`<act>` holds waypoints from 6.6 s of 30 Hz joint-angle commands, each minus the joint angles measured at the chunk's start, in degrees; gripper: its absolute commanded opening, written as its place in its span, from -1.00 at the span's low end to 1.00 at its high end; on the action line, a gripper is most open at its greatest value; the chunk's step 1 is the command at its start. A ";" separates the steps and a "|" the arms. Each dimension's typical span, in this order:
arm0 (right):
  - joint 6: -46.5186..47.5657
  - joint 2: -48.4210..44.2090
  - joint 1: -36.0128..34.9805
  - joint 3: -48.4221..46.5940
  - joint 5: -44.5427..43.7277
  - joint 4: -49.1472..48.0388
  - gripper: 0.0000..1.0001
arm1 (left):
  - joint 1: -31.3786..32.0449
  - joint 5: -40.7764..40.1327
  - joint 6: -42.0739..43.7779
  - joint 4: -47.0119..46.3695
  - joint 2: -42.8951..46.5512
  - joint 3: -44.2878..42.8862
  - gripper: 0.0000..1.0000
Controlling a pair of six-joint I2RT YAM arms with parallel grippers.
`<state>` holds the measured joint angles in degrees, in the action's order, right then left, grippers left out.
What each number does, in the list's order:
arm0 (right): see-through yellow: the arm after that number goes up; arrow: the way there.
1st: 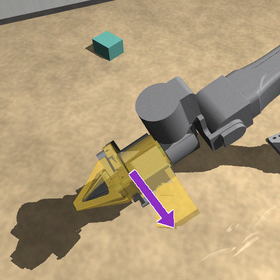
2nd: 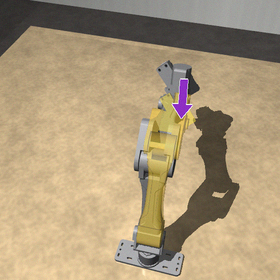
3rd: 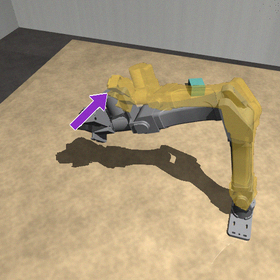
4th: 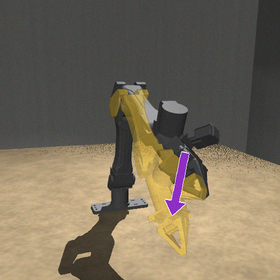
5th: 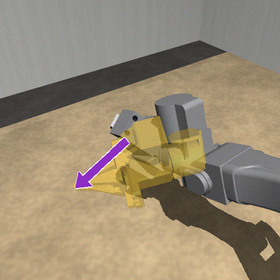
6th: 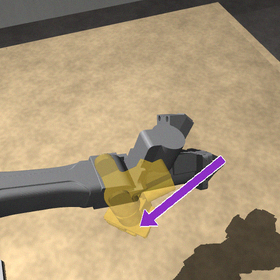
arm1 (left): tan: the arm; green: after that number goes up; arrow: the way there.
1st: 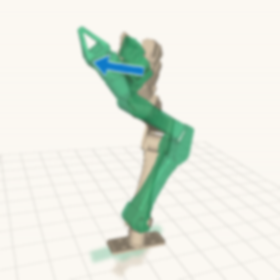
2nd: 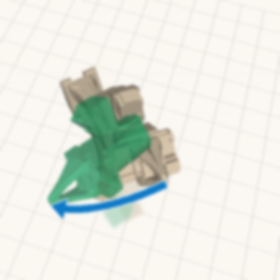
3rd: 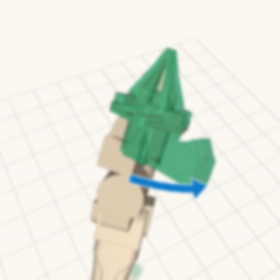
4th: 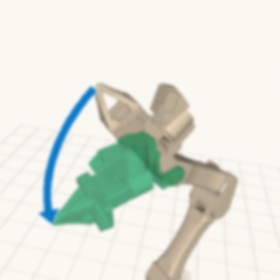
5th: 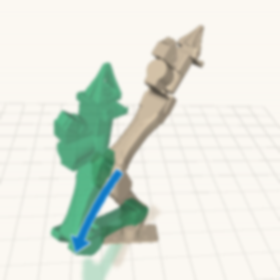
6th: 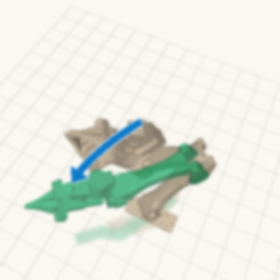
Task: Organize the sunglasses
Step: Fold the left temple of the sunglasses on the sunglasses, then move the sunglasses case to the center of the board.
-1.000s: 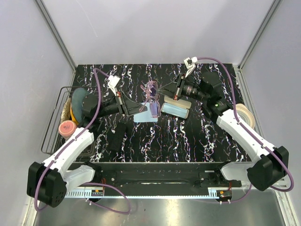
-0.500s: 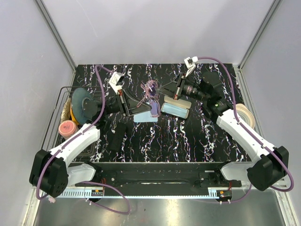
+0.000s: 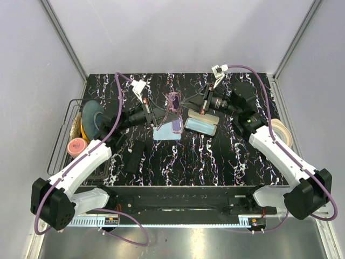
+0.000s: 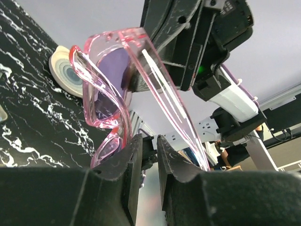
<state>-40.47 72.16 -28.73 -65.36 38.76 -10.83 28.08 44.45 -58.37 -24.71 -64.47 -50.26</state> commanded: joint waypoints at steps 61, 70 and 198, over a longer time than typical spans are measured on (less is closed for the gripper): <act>-8.48 1.75 -0.36 -2.22 4.13 -4.99 -1.00 | 4.62 -0.15 14.33 2.12 2.86 -5.55 -0.31; -6.03 2.02 -0.45 -2.84 0.80 1.75 -1.00 | 4.71 -5.06 21.35 11.43 5.22 -8.71 0.09; 6.46 14.32 20.03 1.47 -34.28 44.14 -1.00 | 12.44 -27.94 19.78 25.15 -60.42 -31.56 -0.37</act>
<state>-34.26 85.62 -9.19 -61.58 5.50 32.01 39.44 11.79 -40.95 -0.16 -122.17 -79.29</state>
